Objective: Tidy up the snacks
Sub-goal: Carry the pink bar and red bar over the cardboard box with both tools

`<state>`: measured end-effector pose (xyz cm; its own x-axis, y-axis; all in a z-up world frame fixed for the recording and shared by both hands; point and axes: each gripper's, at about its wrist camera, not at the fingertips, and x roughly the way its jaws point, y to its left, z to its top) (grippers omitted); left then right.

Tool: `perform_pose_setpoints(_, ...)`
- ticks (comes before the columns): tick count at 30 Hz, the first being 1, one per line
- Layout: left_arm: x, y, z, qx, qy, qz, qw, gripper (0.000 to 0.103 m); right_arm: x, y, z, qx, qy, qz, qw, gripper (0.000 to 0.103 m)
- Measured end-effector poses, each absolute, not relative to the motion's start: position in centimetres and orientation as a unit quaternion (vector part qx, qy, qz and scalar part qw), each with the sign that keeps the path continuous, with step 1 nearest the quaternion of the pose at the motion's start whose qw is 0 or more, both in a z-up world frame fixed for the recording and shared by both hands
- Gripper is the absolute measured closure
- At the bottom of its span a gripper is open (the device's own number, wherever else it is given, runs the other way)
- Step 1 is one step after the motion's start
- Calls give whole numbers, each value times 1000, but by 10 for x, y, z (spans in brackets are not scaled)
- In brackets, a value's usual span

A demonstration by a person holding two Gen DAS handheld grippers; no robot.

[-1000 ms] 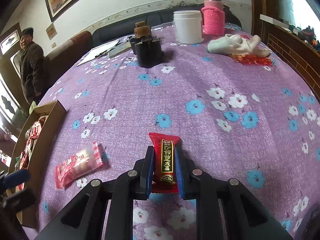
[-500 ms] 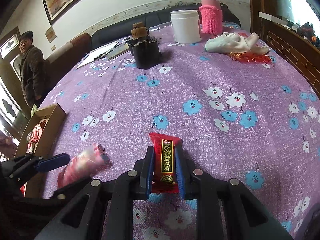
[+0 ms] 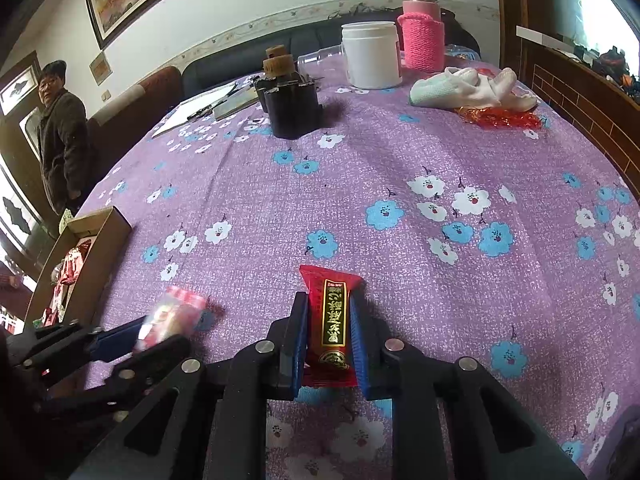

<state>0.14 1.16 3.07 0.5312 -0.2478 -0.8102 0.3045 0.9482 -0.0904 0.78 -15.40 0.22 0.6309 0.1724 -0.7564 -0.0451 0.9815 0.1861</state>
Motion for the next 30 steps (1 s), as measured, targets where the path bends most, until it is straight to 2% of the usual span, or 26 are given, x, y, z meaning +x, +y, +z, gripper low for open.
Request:
perform_pose_setpoints(7,-27,35,50,-16,446,-159,881,81,-1,-155,15,77,390,60,916,82)
perform_pose_setpoints(21,-60,77,80,-65,409,-145,898,80,-2,-152,14,61,381,44,922,82)
perform_pose_setpoints(30,-64,114,74,-113,417,-126,893,80,-3,-149,14,51,377,40,924,82)
